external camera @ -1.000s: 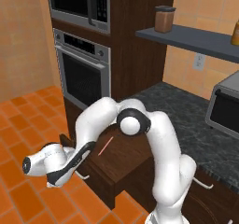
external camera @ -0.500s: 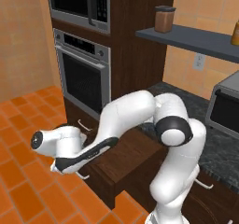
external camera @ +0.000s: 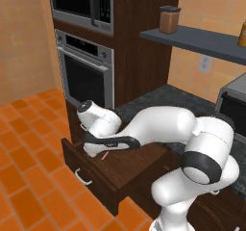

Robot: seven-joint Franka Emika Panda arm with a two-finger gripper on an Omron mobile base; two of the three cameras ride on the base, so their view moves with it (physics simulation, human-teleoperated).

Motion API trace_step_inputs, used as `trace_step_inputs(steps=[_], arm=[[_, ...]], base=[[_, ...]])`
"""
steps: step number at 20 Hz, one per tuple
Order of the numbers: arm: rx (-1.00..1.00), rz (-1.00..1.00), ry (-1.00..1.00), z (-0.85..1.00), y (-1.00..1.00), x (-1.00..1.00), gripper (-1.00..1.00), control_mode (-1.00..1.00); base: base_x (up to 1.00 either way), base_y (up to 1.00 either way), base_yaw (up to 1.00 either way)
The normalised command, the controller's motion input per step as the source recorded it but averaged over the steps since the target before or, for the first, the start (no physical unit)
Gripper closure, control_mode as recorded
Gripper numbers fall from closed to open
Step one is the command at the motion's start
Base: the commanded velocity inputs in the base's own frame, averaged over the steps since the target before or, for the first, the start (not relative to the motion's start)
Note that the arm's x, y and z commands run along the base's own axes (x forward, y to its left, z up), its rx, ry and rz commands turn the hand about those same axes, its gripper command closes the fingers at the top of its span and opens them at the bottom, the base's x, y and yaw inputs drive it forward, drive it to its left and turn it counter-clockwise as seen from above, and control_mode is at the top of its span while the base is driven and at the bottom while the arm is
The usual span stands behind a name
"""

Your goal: Take a straw from the drawer in front and place it inside the glass cup on the dining counter.

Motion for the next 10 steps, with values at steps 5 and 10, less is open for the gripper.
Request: trace_step_inputs(steps=[5,10], arm=[[0.09,0.0,0.36,-0.65,-0.27,0.98,-1.0,-1.0],[0.03,0.0,0.32,-0.69,0.12,0.7,-1.0,-1.0]], base=[[0.0,0.0,0.0],[0.0,0.0,0.0]])
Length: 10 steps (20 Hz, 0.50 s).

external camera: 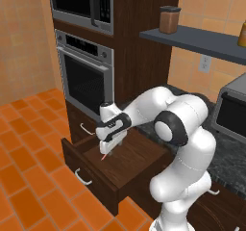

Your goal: Take a straw from the drawer in front and place it inside the glass cup on the dining counter.

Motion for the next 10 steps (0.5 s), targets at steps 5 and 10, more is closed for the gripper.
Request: trace_step_inputs(steps=[5,10], arm=[[0.02,0.03,0.17,-0.46,0.56,0.05,-1.0,-1.0],[0.0,0.0,-0.01,-0.26,0.33,0.0,-1.0,-1.0]], base=[[0.0,0.0,0.0],[0.0,0.0,0.0]])
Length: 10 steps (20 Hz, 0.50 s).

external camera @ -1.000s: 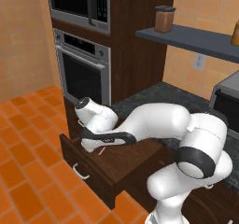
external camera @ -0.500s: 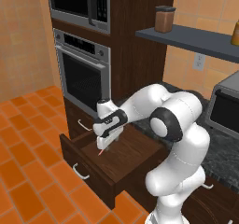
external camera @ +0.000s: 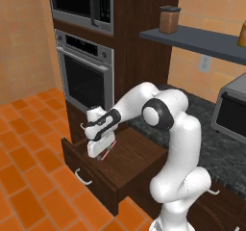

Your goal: Take a straw from the drawer in front and place it inside the glass cup on the dining counter.

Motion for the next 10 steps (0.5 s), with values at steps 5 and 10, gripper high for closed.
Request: trace_step_inputs(steps=[5,10], arm=[[0.0,0.0,-0.09,-0.32,0.01,0.0,-1.0,-1.0],[0.02,-0.01,-0.03,-0.43,0.02,0.0,-1.0,-1.0]], base=[[0.0,0.0,0.0],[0.0,0.0,0.0]])
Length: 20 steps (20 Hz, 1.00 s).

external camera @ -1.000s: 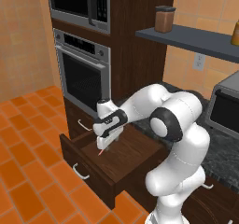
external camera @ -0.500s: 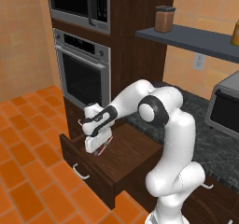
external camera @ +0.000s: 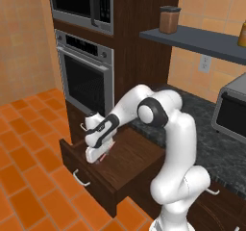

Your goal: Take a straw from the drawer in front and place it inside the glass cup on the dining counter.

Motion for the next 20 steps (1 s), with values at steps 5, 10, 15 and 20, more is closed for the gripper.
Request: trace_step_inputs(steps=[5,10,15,20], arm=[[0.05,0.0,-0.06,-0.35,0.3,-0.08,-1.0,-1.0],[0.03,-0.04,-0.15,-0.01,0.8,-0.6,-1.0,-1.0],[0.02,-0.22,-0.12,0.36,0.16,-0.53,-1.0,-1.0],[0.11,-0.43,0.0,0.74,-0.81,0.0,-1.0,-1.0]], base=[[0.0,0.0,0.0],[0.0,0.0,0.0],[0.0,0.0,0.0],[0.0,0.0,0.0]])
